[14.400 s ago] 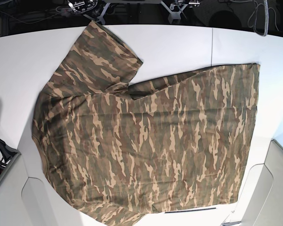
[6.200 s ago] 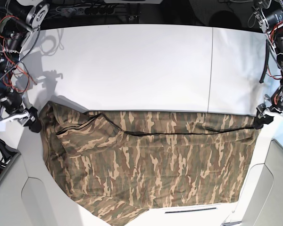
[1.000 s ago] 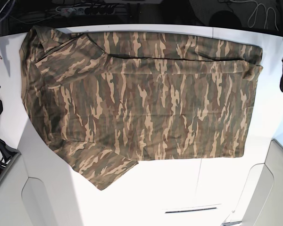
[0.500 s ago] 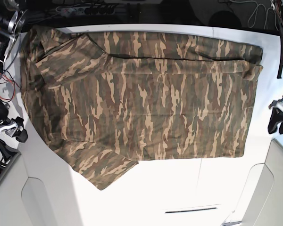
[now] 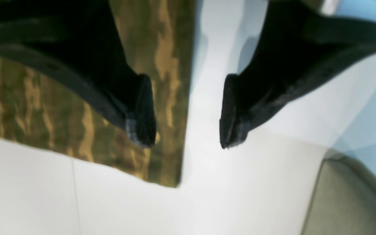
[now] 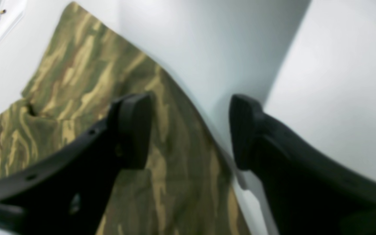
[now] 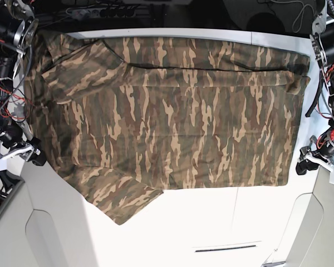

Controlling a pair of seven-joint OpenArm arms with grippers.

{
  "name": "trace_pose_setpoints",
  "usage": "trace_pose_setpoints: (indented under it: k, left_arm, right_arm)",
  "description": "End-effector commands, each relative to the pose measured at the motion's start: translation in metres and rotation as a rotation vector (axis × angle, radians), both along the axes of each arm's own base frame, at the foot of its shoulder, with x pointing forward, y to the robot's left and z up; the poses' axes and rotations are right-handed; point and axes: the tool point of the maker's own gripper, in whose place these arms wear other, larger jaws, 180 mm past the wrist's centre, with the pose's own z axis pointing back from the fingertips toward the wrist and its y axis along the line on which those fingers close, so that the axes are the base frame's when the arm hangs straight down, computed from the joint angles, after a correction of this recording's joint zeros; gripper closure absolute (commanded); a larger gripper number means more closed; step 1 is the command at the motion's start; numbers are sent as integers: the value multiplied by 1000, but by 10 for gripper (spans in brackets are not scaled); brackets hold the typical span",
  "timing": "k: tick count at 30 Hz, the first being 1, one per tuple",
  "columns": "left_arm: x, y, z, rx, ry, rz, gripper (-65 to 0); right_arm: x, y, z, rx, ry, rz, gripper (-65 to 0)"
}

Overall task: Fold the T-shirt properly
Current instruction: 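Grasp the hem with both grippers and fold it up onto the collar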

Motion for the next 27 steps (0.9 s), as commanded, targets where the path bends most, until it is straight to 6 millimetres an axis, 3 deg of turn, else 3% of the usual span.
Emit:
trace_pose_setpoints:
  k: [1, 4, 7, 14, 23, 26, 27]
  left_arm:
    - [12, 12, 20, -2, -54, 33, -351]
    - [10, 5, 2, -48, -16, 56, -351]
    - [12, -13, -10, -79, 5, 36, -351]
    - [19, -50, -23, -137, 8, 1, -351]
    - [21, -58, -24, -153, 4, -6, -350]
    - [21, -58, -24, -155, 1, -7, -279]
    - [21, -58, -24, -155, 1, -7, -248]
  right_arm:
    - [13, -6, 20, -2, -66, -12, -371]
    - [11, 3, 13, 16, -57, -6, -371]
    - [12, 15, 9, 39, -55, 2, -371]
    - [13, 41, -1, 71, -43, 24, -371]
    - [14, 65, -4, 112, -48, 47, -369]
    - [14, 66, -4, 113, -48, 48, -365]
    - [15, 66, -4, 113, -49, 48, -332]
